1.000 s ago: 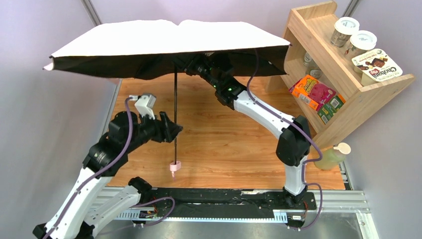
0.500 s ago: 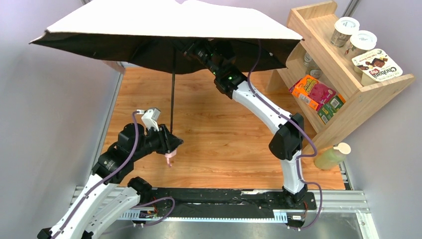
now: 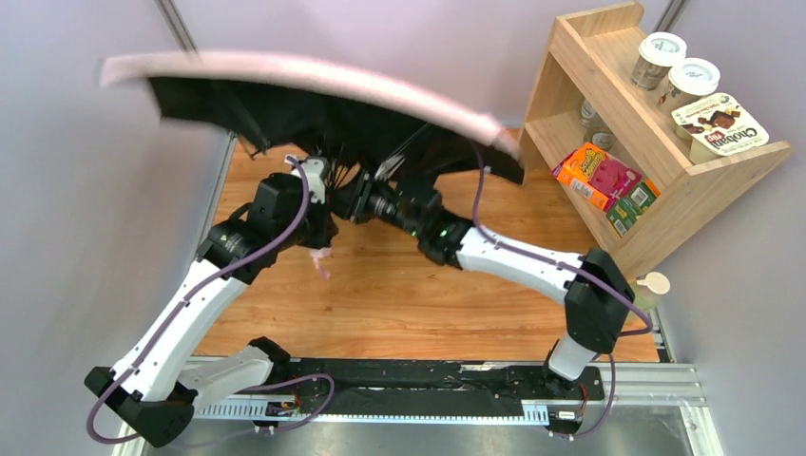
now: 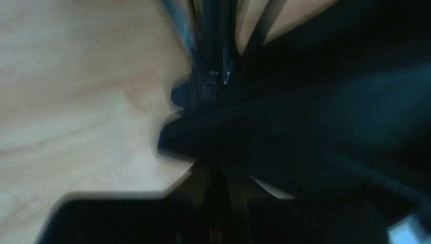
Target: Put away the umbrella
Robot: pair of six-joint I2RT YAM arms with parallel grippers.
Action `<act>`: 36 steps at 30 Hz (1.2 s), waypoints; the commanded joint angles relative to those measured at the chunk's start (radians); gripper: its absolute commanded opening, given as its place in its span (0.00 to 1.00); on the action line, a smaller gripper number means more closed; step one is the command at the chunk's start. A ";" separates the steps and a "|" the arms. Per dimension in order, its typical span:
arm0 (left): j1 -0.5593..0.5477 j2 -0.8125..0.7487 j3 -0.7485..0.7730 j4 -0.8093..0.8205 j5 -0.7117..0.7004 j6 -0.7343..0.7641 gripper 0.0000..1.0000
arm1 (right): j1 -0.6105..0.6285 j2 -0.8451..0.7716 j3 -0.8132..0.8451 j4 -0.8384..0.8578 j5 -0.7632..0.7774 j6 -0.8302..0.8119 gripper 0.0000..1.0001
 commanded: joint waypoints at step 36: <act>0.020 -0.541 0.376 0.043 0.253 -0.001 0.88 | -0.380 0.144 0.125 0.117 -0.735 -0.125 0.00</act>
